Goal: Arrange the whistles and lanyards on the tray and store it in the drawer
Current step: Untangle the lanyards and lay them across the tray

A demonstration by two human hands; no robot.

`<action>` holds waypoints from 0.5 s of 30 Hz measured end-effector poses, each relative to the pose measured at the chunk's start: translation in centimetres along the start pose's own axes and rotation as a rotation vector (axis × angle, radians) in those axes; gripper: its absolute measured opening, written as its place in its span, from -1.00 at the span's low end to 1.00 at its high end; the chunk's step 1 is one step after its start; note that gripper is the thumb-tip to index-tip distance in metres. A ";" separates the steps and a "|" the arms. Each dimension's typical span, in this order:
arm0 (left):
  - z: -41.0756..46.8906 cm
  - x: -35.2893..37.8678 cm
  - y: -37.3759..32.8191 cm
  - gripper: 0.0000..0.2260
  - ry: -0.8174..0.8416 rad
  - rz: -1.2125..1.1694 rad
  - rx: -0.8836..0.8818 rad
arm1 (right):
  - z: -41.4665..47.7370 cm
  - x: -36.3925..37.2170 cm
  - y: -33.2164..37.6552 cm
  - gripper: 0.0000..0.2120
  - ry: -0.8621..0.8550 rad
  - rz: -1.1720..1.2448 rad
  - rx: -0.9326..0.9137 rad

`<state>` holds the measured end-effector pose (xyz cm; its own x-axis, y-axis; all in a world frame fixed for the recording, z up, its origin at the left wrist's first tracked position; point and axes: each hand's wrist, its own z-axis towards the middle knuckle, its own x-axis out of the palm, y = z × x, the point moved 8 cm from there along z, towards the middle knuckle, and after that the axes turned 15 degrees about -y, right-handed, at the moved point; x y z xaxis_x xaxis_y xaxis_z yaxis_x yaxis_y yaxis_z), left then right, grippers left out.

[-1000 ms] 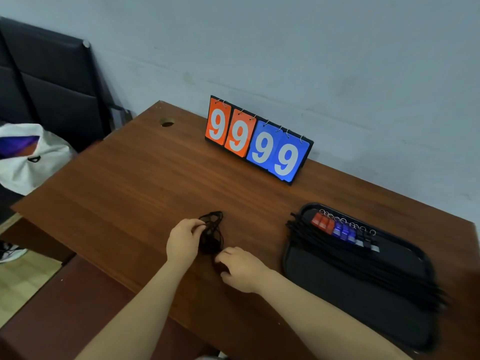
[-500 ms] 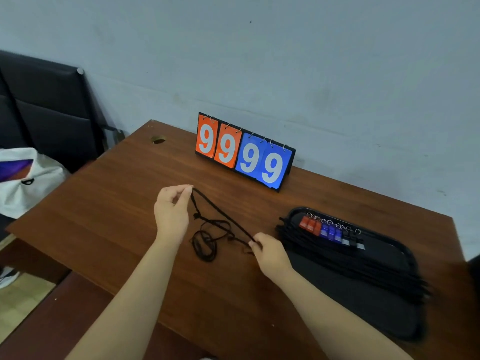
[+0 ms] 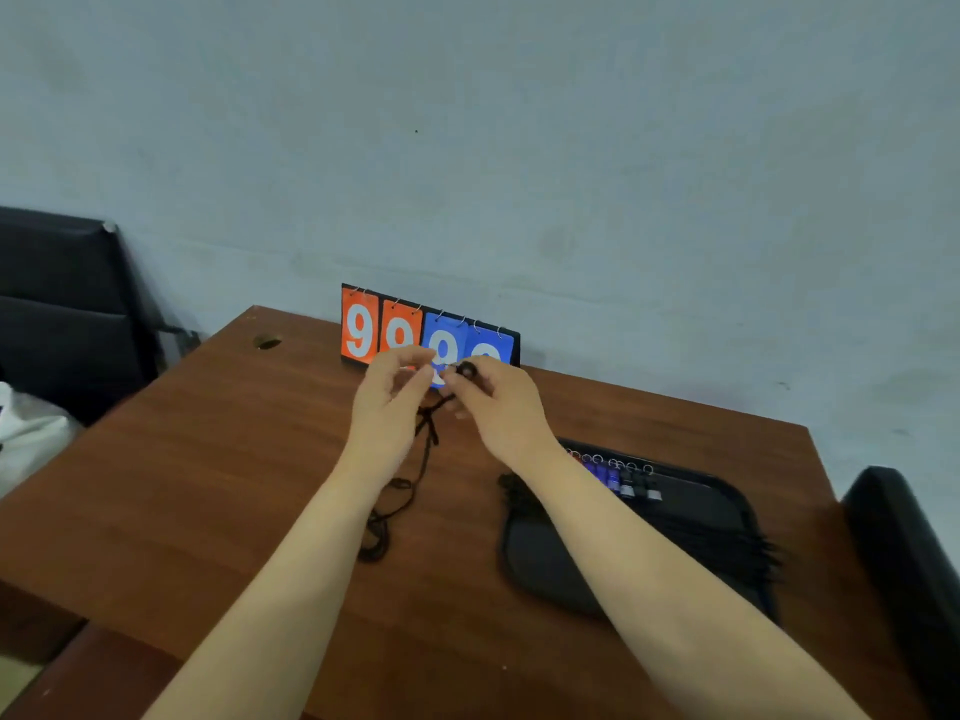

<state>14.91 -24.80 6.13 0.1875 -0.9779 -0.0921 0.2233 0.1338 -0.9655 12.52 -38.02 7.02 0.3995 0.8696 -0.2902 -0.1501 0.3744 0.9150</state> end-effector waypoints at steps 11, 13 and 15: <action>-3.5 5.6 3.3 -0.77 0.258 0.097 -0.210 | -0.4 -10.6 -4.8 -0.88 -0.322 0.405 0.347; -4.1 6.5 3.0 -0.78 0.264 -0.091 -0.353 | -0.8 -11.8 -5.4 -0.85 -0.283 0.383 0.366; -4.6 7.6 2.3 -0.78 0.290 -0.258 -0.472 | -1.4 -12.6 -6.1 -0.60 -0.205 0.173 0.363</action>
<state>12.41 -32.68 2.11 -0.0991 -0.9820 0.1610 -0.2339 -0.1343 -0.9630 7.17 -50.82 4.70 0.5724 0.8143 -0.0960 0.0819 0.0597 0.9948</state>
